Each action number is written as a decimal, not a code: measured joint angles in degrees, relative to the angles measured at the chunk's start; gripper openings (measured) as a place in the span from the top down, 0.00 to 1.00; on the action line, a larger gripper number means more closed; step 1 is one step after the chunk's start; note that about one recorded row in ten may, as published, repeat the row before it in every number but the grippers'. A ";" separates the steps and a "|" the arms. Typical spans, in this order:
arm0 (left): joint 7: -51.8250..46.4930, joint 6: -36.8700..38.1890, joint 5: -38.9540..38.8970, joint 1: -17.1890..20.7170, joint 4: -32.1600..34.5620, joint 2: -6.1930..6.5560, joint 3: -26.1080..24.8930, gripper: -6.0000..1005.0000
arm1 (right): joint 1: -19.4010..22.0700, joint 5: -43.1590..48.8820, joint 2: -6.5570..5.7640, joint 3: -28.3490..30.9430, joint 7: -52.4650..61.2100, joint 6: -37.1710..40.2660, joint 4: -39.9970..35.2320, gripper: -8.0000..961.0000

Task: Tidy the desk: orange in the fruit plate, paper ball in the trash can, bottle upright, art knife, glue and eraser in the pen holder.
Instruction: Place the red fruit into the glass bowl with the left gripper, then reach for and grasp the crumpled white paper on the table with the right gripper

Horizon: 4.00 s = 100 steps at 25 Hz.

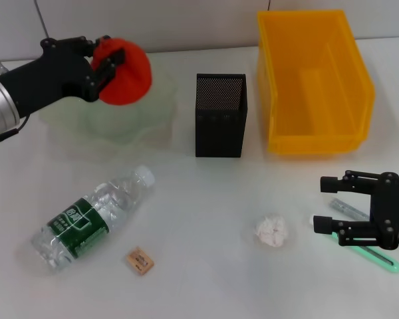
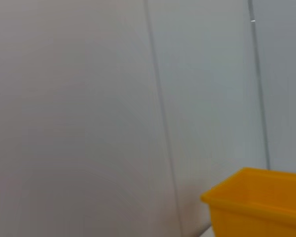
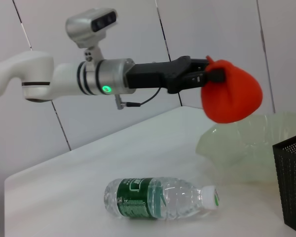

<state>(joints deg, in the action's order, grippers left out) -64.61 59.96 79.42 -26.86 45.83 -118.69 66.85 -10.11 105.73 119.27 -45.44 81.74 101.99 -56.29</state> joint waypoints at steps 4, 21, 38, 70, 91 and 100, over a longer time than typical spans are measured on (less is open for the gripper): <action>1.38 -4.03 -0.54 -3.35 -5.06 0.03 -2.27 0.73 | -0.02 0.00 0.00 0.00 -0.01 0.02 0.23 0.20; 6.61 -18.50 -1.22 -9.59 -14.62 -0.32 -2.82 0.73 | -0.41 0.01 0.10 0.00 0.00 1.36 1.14 0.20; 7.39 -21.54 -1.42 -12.05 -18.31 -0.43 -2.63 0.67 | -0.71 -0.07 0.08 -0.06 -0.58 1.77 1.45 0.20; -4.90 16.91 9.88 -3.53 -3.95 1.50 0.36 0.14 | -2.65 5.15 -0.18 -0.19 4.27 -0.01 -2.38 0.20; -0.09 32.52 11.11 4.17 -2.01 1.73 -1.11 0.14 | -14.97 34.65 -0.11 -24.79 42.10 -0.08 -31.57 0.20; -0.28 32.79 11.10 4.67 -1.97 1.47 -1.15 0.14 | -17.41 39.39 -0.03 -34.85 46.90 -2.26 -32.17 0.20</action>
<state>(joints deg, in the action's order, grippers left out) -64.89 92.75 90.52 -22.18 43.86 -117.22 65.70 -27.52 145.12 119.24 -80.28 128.64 99.73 -88.46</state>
